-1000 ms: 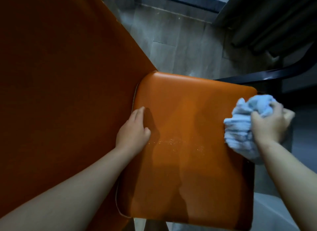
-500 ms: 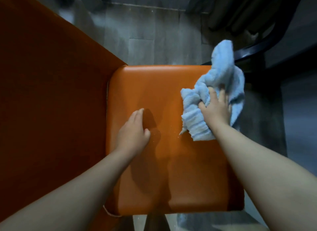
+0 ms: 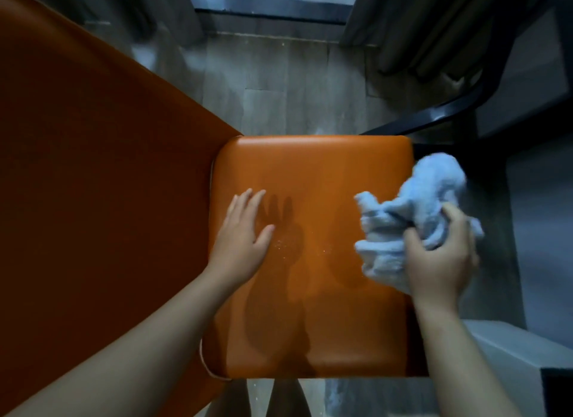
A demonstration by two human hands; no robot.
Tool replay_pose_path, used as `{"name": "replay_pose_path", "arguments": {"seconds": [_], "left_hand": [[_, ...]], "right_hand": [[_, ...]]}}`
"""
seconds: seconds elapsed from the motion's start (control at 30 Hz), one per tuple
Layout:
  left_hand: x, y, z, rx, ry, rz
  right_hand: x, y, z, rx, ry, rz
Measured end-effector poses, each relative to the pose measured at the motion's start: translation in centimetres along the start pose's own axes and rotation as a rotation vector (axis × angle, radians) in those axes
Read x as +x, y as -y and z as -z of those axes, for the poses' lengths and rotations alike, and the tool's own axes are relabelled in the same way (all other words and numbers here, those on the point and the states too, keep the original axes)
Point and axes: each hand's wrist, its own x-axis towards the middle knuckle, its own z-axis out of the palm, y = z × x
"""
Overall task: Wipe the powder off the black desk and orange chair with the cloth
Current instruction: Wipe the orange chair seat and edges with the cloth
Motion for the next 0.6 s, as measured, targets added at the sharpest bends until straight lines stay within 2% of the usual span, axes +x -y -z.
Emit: {"name": "replay_pose_path", "arguments": {"seconds": [0.13, 0.2, 0.27, 0.33, 0.4, 0.5, 0.6], "left_hand": [[0.3, -3.4, 1.6, -0.322, 0.038, -0.167], [0.5, -4.5, 2.5, -0.571, 0.045, -0.079], [0.1, -4.5, 3.3, -0.915, 0.181, 0.058], [-0.8, -3.6, 3.6, -1.216, 0.373, 0.165], [-1.6, -2.3, 3.5, -1.278, 0.438, 0.158], [-2.8, -1.5, 3.3, -1.030, 0.204, 0.144], [-3.6, -0.8, 3.6, -0.898, -0.111, 0.288]], "right_hand": [[-1.8, 6.0, -0.1, 0.057, 0.378, 0.212], [-2.5, 8.1, -1.0, 0.114, 0.577, 0.263], [-3.0, 9.6, -1.8, 0.248, 0.751, 0.161], [-3.3, 10.5, -2.7, 0.448, 0.835, -0.016], [-4.0, 10.9, -3.9, 0.624, 0.811, -0.160], [-5.0, 11.6, -5.6, 0.770, 0.726, -0.360], [-5.2, 11.5, -7.0, 0.755, 0.664, -0.486]]}}
